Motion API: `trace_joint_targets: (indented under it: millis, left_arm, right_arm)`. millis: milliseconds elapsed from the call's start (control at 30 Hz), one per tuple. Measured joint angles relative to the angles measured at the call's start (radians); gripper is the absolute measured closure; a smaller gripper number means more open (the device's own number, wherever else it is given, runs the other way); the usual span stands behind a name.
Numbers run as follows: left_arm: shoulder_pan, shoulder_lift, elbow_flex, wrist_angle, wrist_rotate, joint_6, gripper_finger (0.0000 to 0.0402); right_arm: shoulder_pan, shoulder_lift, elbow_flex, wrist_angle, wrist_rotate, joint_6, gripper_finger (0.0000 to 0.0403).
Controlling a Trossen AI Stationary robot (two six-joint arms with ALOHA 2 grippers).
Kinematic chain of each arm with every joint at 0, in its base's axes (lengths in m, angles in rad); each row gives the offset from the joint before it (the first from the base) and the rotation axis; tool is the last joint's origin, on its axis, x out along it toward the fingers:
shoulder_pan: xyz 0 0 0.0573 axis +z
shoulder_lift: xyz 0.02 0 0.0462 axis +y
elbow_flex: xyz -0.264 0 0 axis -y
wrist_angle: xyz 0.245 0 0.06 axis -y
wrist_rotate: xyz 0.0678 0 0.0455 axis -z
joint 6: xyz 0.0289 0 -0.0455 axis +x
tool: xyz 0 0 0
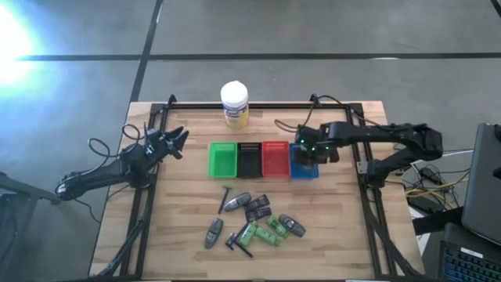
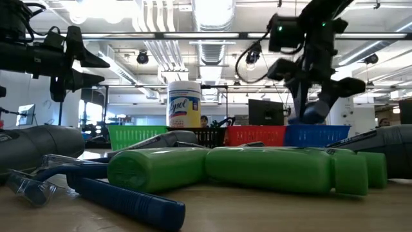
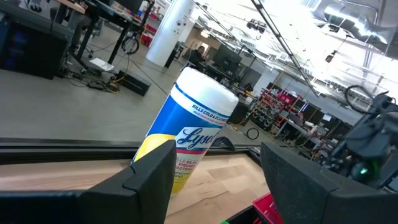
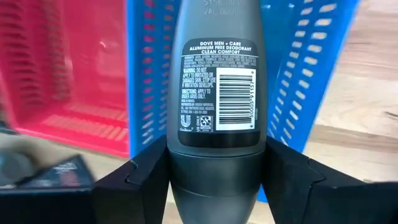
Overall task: Pick & Place Travel size toiletries
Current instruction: Put the gray deodorant into the blue bin
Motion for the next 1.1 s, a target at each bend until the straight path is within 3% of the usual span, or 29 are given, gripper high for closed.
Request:
trace_joint_targets:
  millis: [200,433,633,800,933,1100]
  left_arm:
    - [0.000,0.000,0.000,0.000,0.000,0.000,0.0163]
    - [0.000,0.001,0.000,0.000,0.000,0.000,0.0163]
    - [0.000,0.001,0.000,0.000,0.000,0.000,0.0163]
    - [0.000,0.001,0.000,-0.001,0.000,0.000,0.0163]
    - [0.000,0.001,0.000,-0.001,0.000,0.000,0.0163]
    - [0.000,0.001,0.000,-0.001,0.000,0.000,0.0163]
  right_arm:
    - [0.001,0.093,0.009,0.035,0.031,-0.046,0.0146]
    - [0.073,0.058,0.070,0.037,0.057,-0.055,0.0070]
    - [0.347,-0.002,0.093,0.006,0.038,-0.103,0.0045]
    - [0.615,0.049,0.093,0.116,0.027,-0.086,0.0050]
    - [0.726,0.145,0.131,0.150,0.028,0.019,0.0049]
    - [0.780,0.305,0.251,0.094,0.049,0.004,0.0045]
